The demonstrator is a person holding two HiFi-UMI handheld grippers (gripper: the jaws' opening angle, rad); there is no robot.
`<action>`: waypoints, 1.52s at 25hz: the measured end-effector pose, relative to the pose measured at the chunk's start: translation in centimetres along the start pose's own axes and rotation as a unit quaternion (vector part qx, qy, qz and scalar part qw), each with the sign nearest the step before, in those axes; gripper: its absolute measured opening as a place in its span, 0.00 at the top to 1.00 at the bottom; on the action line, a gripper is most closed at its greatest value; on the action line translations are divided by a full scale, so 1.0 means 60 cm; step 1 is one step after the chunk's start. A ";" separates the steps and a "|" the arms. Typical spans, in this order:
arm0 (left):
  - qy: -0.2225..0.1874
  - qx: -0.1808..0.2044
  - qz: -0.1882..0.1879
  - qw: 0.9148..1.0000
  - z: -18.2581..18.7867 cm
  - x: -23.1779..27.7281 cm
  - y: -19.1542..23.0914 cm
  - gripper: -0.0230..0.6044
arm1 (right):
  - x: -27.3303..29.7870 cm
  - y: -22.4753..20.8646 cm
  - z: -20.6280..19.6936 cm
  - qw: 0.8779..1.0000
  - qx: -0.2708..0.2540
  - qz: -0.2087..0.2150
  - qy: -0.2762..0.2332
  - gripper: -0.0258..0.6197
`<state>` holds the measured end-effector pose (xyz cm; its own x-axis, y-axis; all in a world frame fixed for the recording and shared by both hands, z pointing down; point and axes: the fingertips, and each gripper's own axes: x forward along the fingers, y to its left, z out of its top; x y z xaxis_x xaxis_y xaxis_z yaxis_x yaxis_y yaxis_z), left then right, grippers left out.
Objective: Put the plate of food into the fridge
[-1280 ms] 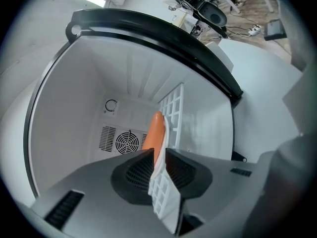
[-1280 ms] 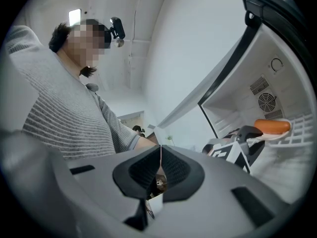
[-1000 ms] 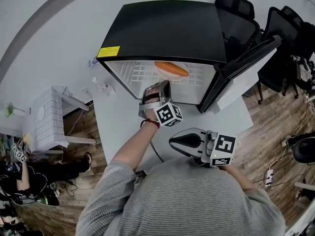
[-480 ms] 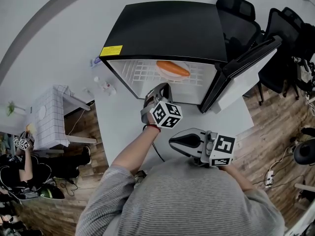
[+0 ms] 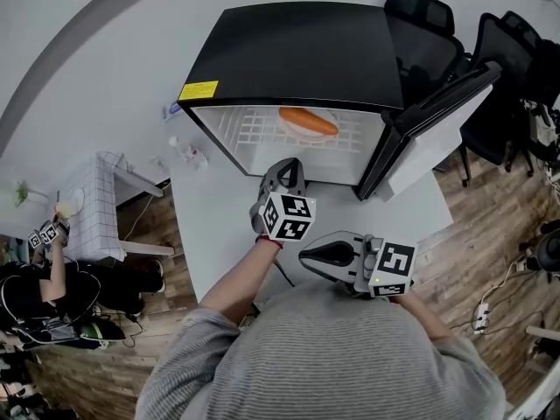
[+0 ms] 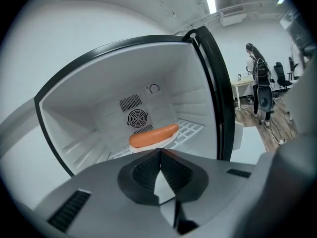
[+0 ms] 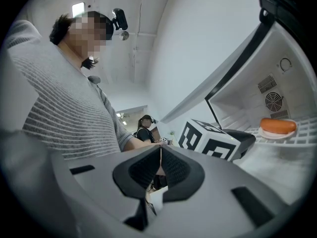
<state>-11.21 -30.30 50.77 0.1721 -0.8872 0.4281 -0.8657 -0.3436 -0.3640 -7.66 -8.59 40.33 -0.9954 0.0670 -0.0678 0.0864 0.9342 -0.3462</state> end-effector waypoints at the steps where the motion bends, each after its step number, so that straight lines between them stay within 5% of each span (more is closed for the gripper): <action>1: -0.003 -0.005 -0.001 1.000 -0.001 -0.005 0.000 0.95 | 0.000 0.000 -0.001 1.000 0.000 0.000 0.001 0.94; 15: -0.055 -0.077 -0.063 0.994 0.016 -0.099 -0.036 0.95 | -0.021 -0.020 -0.020 0.999 -0.020 -0.026 0.031 0.94; 24: -0.198 -0.146 -0.094 0.965 0.094 -0.191 -0.029 0.94 | -0.035 -0.049 -0.012 0.997 -0.044 -0.060 0.034 0.94; 38: -0.226 -0.157 -0.130 0.953 0.128 -0.247 -0.047 0.94 | -0.052 -0.079 0.021 0.990 -0.072 -0.121 -0.002 0.94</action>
<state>-7.71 -18.53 39.10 0.5225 -0.8514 0.0450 -0.8523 -0.5230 0.0020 -4.88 -13.67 40.98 -0.9860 -0.1670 -0.0036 -0.1623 0.9630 -0.2151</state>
